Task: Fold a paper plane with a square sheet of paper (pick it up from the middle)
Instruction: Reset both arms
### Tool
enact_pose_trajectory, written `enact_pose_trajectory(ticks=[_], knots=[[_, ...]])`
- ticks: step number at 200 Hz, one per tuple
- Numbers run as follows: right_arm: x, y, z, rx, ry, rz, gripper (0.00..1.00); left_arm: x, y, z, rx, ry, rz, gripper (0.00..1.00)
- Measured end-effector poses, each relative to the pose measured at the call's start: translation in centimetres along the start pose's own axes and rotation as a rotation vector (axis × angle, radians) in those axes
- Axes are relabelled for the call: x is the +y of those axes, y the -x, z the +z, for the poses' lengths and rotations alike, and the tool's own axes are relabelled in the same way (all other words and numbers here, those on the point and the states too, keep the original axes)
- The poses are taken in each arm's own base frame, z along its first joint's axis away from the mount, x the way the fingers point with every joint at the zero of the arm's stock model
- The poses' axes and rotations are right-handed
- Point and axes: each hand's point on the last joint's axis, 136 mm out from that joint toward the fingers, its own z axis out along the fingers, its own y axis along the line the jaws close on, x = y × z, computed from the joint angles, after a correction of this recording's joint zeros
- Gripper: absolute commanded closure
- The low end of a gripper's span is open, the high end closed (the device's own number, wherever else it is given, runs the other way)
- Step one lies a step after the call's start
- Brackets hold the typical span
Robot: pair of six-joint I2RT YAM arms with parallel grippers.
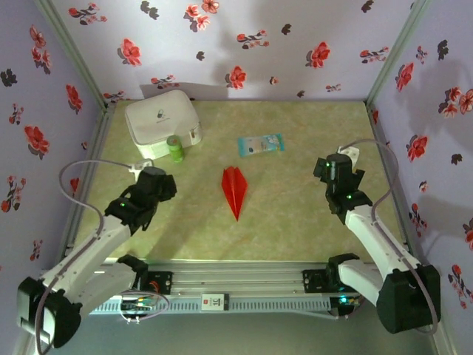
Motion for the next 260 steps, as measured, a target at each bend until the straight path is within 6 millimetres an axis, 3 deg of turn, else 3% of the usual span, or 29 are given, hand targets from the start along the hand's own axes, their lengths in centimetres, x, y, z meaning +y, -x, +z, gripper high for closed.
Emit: enact_pose_trajectory(ticks=[42,67,106,139,171,177,198,241,260], knots=[[-0.2,0.0,1.9,-0.056,-0.015,-0.023,0.09,3.8,0.7,0.9,-0.018,0.07,-0.029,0.11],[0.2,-2.0,4.3,-0.032,-0.021,-0.071,0.09,5.7,1.0,2.1,-0.037,0.125,-0.015,0.08],[1.5,-4.1,7.8,0.002,0.002,-0.144,0.08,6.7,2.0,3.9,-0.127,0.169,0.051,0.05],[1.4,-4.6,10.0,-0.031,0.072,-0.105,0.08,6.7,2.0,6.1,-0.201,0.18,0.141,0.0],[-0.1,-7.0,10.3,-0.042,0.113,-0.057,0.11,6.1,2.1,9.0,-0.214,0.168,0.21,0.0],[-0.1,-7.4,10.3,-0.033,0.118,-0.056,0.02,5.9,2.0,9.5,-0.219,0.162,0.219,0.0],[0.4,-6.4,10.2,-0.071,0.137,-0.042,0.01,5.6,1.5,11.0,-0.217,0.138,0.247,0.0],[0.6,-5.5,10.1,-0.101,0.142,-0.033,0.01,4.5,2.9,12.9,-0.308,0.058,0.25,0.0],[0.6,-5.5,10.1,-0.103,0.143,-0.033,0.01,4.7,1.4,14.1,-0.282,0.03,0.258,0.0]])
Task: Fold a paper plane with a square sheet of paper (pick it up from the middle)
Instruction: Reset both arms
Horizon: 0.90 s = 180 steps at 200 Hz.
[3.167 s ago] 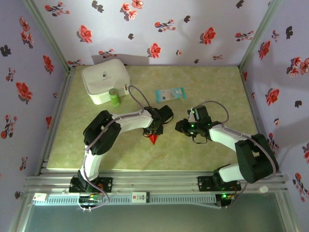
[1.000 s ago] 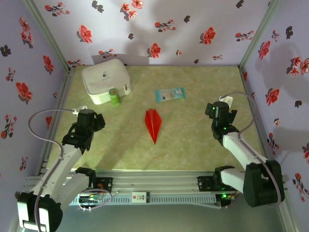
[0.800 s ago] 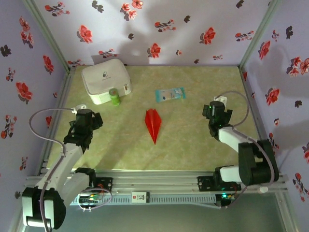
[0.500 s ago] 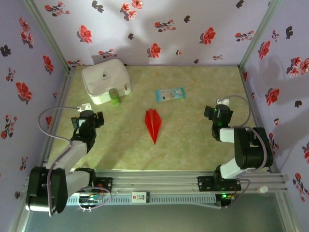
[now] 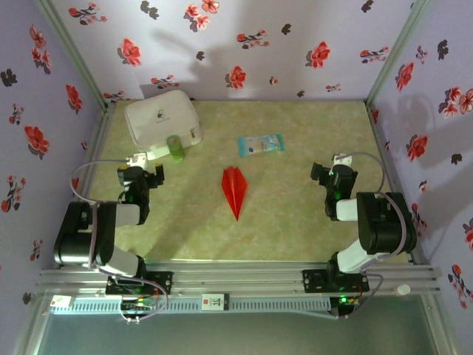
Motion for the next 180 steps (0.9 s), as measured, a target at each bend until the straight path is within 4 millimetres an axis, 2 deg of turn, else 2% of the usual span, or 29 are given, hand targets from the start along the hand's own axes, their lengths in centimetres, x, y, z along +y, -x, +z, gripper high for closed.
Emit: enact_pose_trajectory(ticks=[12,39,180], knots=[[0.0,0.1,0.0,-0.003,0.001,0.0,0.01,0.6,-0.5,0.1,0.014,0.011,-0.017,0.0],[0.0,0.1,0.0,-0.003,0.001,0.0,0.01,1.9,0.4,0.4,-0.011,0.043,-0.062,0.0],[0.3,0.1,0.0,-0.003,0.006,-0.002,0.01,1.9,0.6,0.4,-0.018,0.043,-0.072,0.0]])
